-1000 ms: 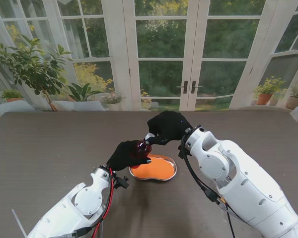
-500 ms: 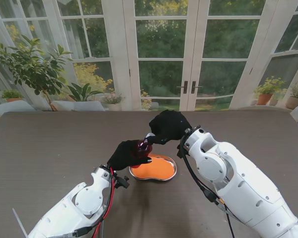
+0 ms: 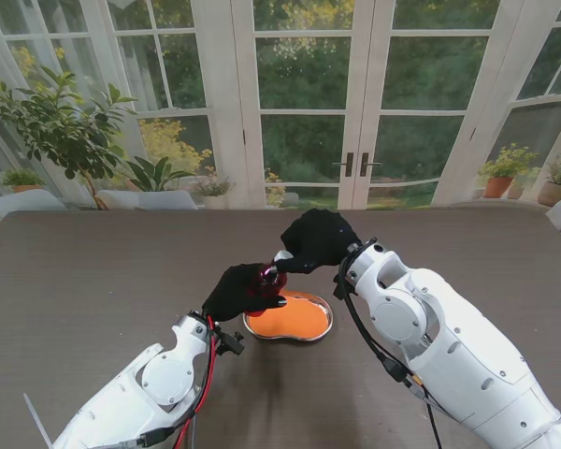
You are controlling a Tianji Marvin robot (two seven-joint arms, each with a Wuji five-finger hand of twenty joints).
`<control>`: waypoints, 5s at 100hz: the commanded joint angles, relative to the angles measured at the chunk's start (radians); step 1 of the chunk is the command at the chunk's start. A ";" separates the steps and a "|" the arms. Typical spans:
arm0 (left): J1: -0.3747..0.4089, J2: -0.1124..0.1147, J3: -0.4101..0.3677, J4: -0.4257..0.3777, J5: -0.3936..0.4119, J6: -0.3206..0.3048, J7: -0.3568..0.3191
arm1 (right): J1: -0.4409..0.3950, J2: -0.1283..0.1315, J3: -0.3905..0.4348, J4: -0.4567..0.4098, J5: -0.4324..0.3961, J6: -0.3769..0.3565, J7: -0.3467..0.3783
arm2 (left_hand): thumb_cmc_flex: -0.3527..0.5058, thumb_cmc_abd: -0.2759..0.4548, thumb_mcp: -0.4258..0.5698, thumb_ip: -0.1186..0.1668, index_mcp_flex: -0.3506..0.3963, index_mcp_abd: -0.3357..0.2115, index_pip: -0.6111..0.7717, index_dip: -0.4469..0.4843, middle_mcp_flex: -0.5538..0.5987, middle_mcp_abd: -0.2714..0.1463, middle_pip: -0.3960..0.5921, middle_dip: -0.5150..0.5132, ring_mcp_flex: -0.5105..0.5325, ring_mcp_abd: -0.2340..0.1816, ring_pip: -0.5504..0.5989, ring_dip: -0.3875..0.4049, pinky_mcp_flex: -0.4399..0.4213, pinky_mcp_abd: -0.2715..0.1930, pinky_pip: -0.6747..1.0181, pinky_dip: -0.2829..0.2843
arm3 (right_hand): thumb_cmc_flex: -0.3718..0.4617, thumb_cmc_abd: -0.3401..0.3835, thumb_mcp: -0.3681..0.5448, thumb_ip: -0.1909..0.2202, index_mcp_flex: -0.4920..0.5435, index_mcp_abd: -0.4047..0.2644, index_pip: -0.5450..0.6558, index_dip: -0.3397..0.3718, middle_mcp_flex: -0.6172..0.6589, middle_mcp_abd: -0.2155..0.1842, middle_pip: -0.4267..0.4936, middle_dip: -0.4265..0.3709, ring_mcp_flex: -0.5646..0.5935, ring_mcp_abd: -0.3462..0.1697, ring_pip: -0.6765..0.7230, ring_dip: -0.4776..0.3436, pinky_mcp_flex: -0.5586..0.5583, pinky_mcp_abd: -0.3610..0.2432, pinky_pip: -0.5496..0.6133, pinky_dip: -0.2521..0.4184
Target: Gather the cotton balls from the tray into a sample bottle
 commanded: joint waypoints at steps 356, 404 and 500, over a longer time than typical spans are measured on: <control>-0.001 -0.001 0.008 -0.016 -0.013 0.004 -0.041 | -0.002 0.001 0.050 0.002 0.065 -0.132 0.042 | 0.165 0.224 0.293 -0.031 0.169 -0.292 0.131 -0.001 0.085 -0.122 0.028 -0.012 -0.002 -0.017 0.007 0.007 -0.015 -0.036 0.039 0.018 | 0.220 -0.400 0.229 -0.208 -0.177 -0.064 -0.095 -0.343 -0.121 -0.035 -0.176 0.003 0.009 -0.082 -0.129 -0.044 -0.047 -0.004 0.005 0.029; 0.002 0.001 0.008 -0.019 -0.016 0.008 -0.049 | 0.004 0.008 0.037 -0.007 0.064 -0.106 0.085 | 0.165 0.222 0.294 -0.031 0.168 -0.291 0.130 -0.001 0.084 -0.122 0.028 -0.013 -0.001 -0.018 0.007 0.007 -0.016 -0.036 0.038 0.018 | 0.140 -0.277 0.168 -0.104 -0.119 -0.025 -0.128 -0.250 -0.082 -0.029 -0.173 0.012 0.008 -0.078 -0.090 -0.037 -0.041 -0.001 0.021 0.038; 0.003 0.007 0.008 -0.021 -0.015 0.012 -0.068 | 0.009 0.011 0.016 -0.026 0.028 -0.069 0.093 | 0.164 0.223 0.294 -0.032 0.168 -0.290 0.131 -0.001 0.083 -0.121 0.028 -0.013 -0.003 -0.015 0.007 0.007 -0.018 -0.035 0.038 0.019 | 0.138 -0.107 0.101 -0.050 0.007 -0.034 -0.041 -0.183 0.066 -0.021 -0.135 0.042 0.008 -0.092 0.033 0.008 0.024 0.020 0.065 0.030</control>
